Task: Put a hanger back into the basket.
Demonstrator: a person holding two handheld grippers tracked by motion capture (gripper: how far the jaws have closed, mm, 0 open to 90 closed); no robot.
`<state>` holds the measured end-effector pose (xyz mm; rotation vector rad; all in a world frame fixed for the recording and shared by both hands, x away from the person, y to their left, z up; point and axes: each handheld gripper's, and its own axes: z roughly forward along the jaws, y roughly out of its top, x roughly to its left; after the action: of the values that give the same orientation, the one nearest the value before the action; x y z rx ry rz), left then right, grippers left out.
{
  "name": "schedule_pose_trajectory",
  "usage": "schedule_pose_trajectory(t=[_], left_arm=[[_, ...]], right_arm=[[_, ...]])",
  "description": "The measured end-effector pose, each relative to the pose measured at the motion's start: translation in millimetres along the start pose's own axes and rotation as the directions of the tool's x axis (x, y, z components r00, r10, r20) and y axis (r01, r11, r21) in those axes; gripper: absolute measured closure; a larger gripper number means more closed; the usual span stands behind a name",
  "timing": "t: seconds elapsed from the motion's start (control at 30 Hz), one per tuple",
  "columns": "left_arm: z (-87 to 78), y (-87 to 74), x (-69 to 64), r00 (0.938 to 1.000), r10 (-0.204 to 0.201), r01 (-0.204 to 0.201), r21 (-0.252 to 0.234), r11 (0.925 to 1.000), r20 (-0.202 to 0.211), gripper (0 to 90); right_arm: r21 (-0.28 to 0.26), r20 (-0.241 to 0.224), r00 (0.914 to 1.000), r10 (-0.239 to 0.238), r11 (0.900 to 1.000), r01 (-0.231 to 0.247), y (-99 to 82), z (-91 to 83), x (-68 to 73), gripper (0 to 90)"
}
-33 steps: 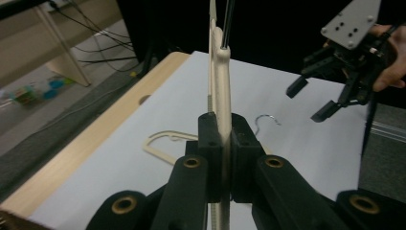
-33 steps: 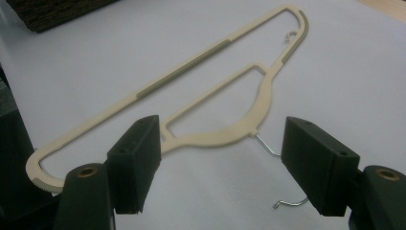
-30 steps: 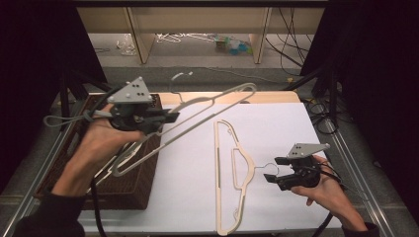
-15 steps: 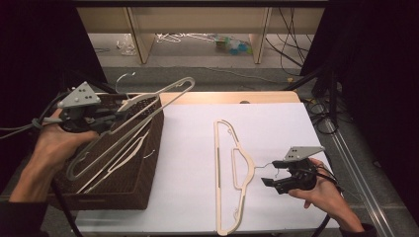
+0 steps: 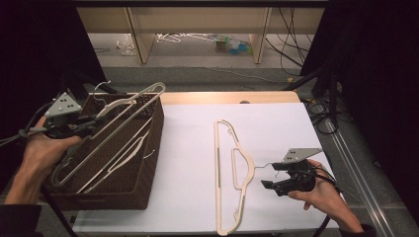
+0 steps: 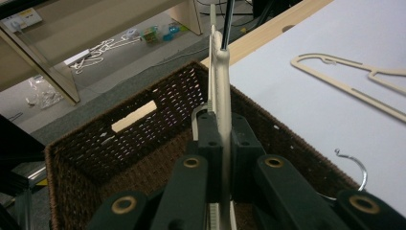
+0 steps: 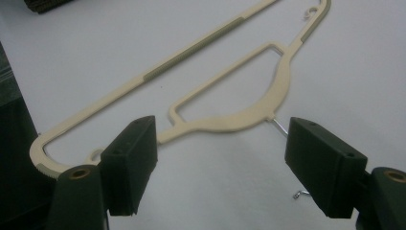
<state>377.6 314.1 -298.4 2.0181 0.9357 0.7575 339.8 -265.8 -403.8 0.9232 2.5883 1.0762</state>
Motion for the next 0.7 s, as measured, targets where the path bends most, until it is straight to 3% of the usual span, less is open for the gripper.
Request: schedule_pose_trajectory(t=[0.17, 0.37, 0.7], left_arm=[[-1.3, -14.0, 6.4, 0.9997, -0.002, 0.002, 0.006, 1.0, -0.025, 85.7], [1.1, -29.6, 10.3, 0.999, -0.023, 0.023, 0.021, 0.9995, -0.039, 85.7], [7.4, -42.8, 10.5, 0.9974, -0.031, 0.033, 0.04, 0.9986, -0.065, 85.7]], right_arm=[[-0.018, 0.009, 1.0, -0.003, 0.9998, 0.003, -1.4, 1.7, -0.5, 27.4], [-0.002, 0.003, 1.0, -0.003, 1.0, 0.003, -1.5, 1.5, -1.0, 27.4], [0.018, -0.005, 0.9999, 0.011, 0.9998, -0.011, -2.5, 0.7, -1.0, 27.4]])
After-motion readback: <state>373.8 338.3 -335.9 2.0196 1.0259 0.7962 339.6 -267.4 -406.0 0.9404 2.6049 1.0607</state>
